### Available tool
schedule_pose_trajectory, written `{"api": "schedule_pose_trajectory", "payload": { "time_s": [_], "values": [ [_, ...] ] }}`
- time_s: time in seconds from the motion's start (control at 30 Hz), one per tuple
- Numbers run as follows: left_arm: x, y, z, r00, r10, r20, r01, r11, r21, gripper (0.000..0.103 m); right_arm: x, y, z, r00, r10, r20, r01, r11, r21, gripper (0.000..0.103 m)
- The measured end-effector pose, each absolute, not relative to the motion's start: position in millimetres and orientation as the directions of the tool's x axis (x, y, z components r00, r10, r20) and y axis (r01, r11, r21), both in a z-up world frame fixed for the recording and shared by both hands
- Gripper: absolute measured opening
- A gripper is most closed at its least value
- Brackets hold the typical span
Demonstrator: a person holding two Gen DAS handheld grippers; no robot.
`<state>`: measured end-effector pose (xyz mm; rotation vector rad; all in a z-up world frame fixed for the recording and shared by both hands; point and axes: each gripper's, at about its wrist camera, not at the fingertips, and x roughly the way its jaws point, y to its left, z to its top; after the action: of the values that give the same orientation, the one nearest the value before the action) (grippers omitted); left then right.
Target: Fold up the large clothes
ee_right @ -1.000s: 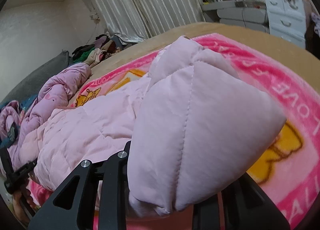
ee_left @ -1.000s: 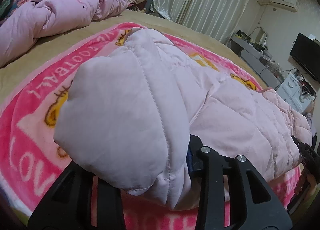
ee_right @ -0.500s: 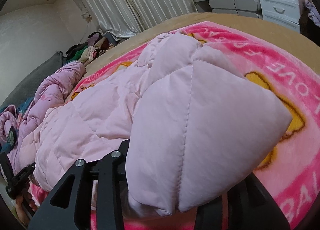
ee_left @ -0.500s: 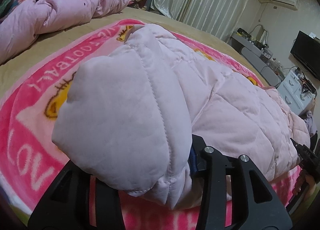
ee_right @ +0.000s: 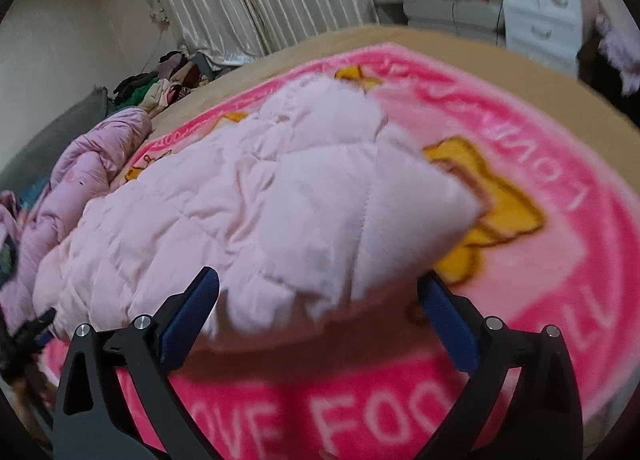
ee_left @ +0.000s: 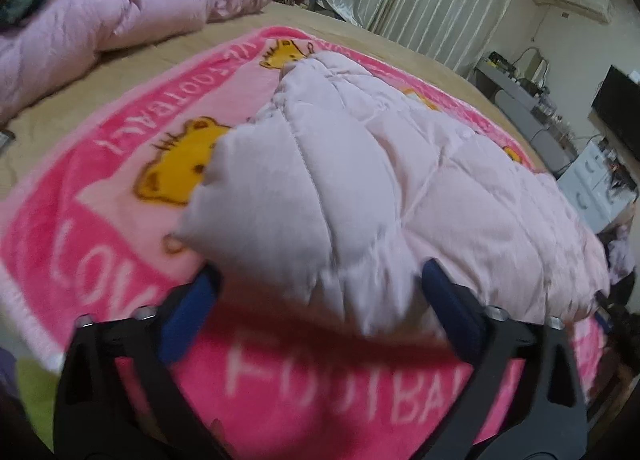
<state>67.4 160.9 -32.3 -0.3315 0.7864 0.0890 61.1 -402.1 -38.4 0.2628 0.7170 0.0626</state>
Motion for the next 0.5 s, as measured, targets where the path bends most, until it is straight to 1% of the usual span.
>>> {"api": "schedule_pose_trajectory", "payload": {
  "time_s": [0.13,0.2,0.27,0.3,0.5],
  "values": [
    [40,154,-19,0.727,-0.017,-0.687,-0.187,0.957,-0.221,0.094,24,-380,-16,0.811,0.113,-0.575,-0.005,0.982,0.187,0.099],
    [27,149,-11,0.737,-0.015,-0.675,-0.171,0.963,-0.208,0.094,6,-364,-8,0.826,0.135,-0.548,-0.052,0.985,0.164,0.099],
    [18,141,-3,0.748,0.003,-0.664,-0.16,0.971,-0.176,0.094,-6,-350,-3,0.829,0.155,-0.537,-0.089,0.985,0.148,0.099],
    [12,136,1,0.753,0.009,-0.658,-0.154,0.974,-0.164,0.094,-15,-338,0,0.825,0.188,-0.533,-0.134,0.981,0.137,0.099],
    [-9,117,11,0.775,-0.016,-0.632,-0.104,0.983,-0.152,0.094,-42,-292,14,0.82,0.253,-0.514,-0.264,0.963,0.054,0.099]
  ]
}}
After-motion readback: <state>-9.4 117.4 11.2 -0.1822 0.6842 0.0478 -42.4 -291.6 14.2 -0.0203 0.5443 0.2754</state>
